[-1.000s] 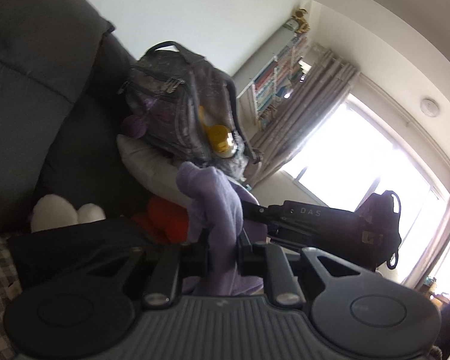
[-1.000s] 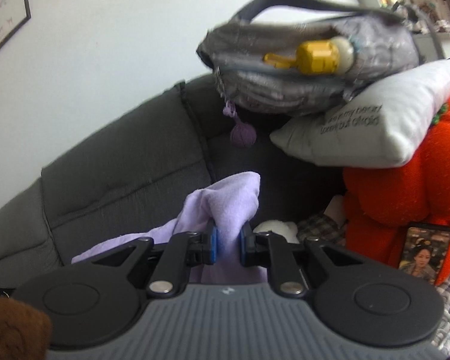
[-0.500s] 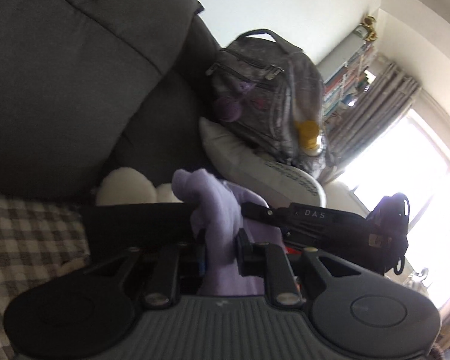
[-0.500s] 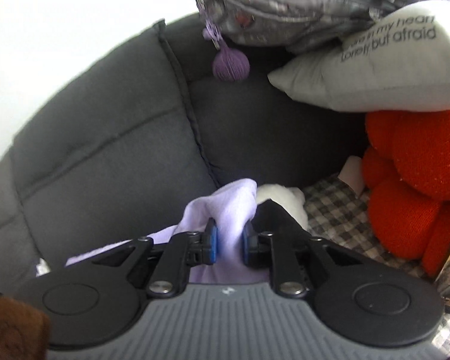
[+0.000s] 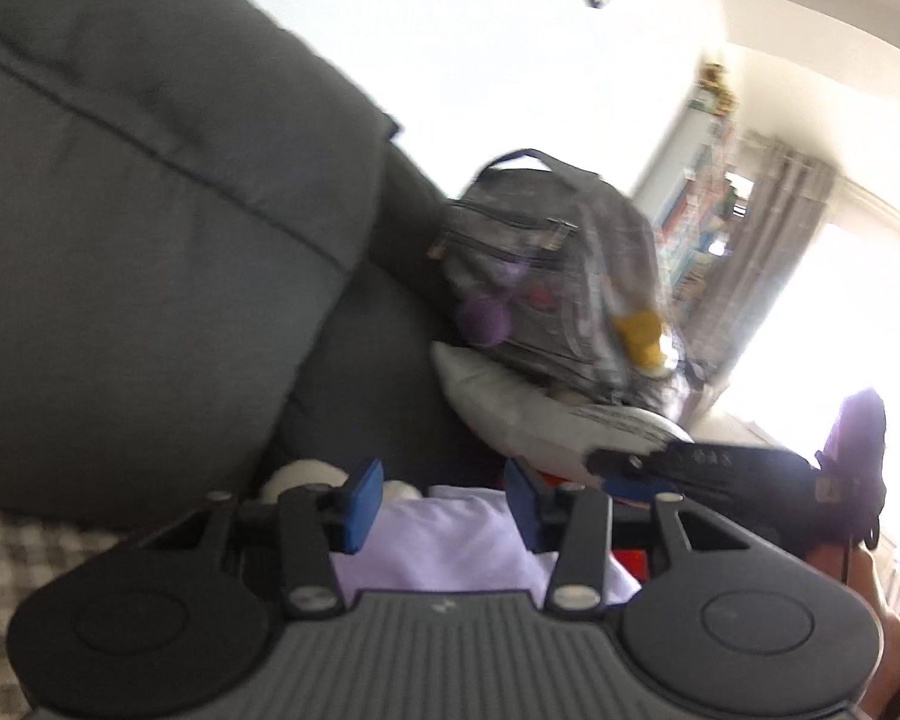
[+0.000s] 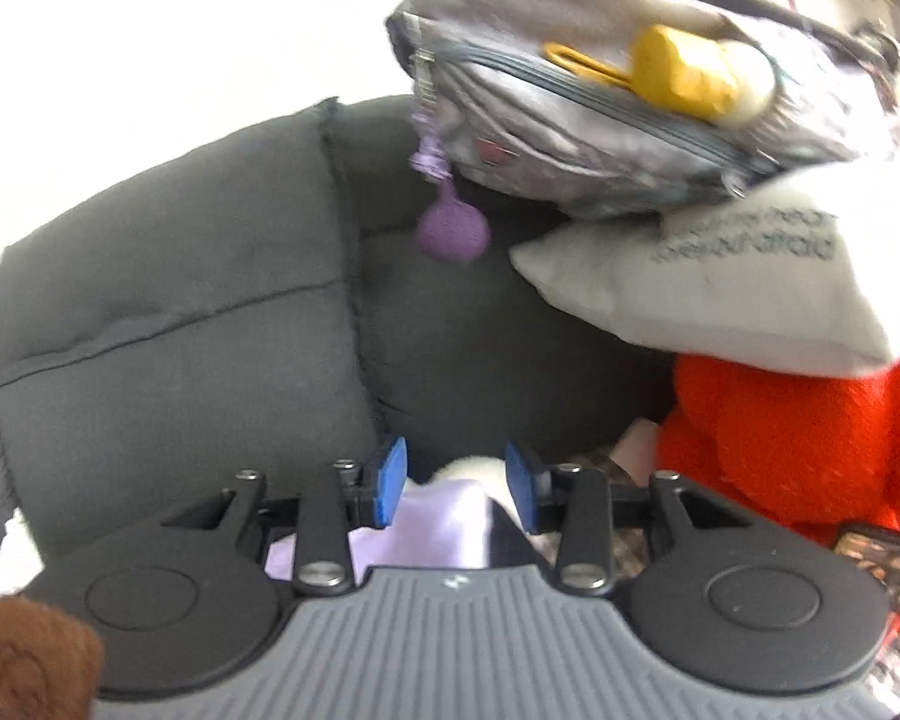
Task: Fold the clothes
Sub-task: 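Lower the bundle onto the clothes stack and open both tools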
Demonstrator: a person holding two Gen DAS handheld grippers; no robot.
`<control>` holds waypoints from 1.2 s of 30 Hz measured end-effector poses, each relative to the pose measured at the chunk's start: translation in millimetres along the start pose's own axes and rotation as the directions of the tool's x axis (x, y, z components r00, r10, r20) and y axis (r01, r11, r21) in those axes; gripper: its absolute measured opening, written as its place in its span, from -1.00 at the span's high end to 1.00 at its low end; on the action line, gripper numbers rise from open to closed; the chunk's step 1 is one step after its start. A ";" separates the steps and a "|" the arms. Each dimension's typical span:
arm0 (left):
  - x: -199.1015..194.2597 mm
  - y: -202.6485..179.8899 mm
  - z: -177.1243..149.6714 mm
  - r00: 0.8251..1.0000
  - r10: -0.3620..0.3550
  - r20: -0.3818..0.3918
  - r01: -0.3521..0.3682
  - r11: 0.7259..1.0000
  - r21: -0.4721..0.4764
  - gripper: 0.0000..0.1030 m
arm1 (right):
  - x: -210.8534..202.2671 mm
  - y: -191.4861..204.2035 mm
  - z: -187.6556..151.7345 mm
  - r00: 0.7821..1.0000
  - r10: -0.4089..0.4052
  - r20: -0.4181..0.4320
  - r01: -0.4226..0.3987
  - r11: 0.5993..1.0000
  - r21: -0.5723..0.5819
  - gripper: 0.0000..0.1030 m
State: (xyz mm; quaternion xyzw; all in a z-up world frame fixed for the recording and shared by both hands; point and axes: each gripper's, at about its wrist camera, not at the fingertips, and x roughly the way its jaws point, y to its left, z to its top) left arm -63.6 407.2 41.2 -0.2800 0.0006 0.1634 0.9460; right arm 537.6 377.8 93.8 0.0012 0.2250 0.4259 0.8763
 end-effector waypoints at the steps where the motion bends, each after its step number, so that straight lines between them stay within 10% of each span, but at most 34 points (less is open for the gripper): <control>1: 1.0 -0.3 -0.1 1.000 -0.011 0.003 0.011 1.000 0.013 0.13 | 3.0 3.1 -2.9 1.000 0.012 -0.003 -0.012 1.000 -0.010 0.20; 7: 26.3 0.2 -15.8 0.995 -0.005 -0.097 0.010 0.999 0.045 0.10 | 24.3 14.7 -23.5 0.998 0.043 -0.042 -0.045 0.997 -0.060 0.20; 25: 40.2 -11.0 -44.8 0.998 -0.018 -0.066 0.029 0.985 0.168 -0.16 | 51.9 -27.6 -84.9 0.994 -0.039 0.106 0.023 0.989 0.148 0.40; 36: 26.6 -15.7 -35.4 0.994 -0.042 -0.098 0.054 0.991 0.119 -0.51 | -7.1 -8.7 -74.0 0.992 -0.089 0.087 0.078 0.989 0.122 -0.02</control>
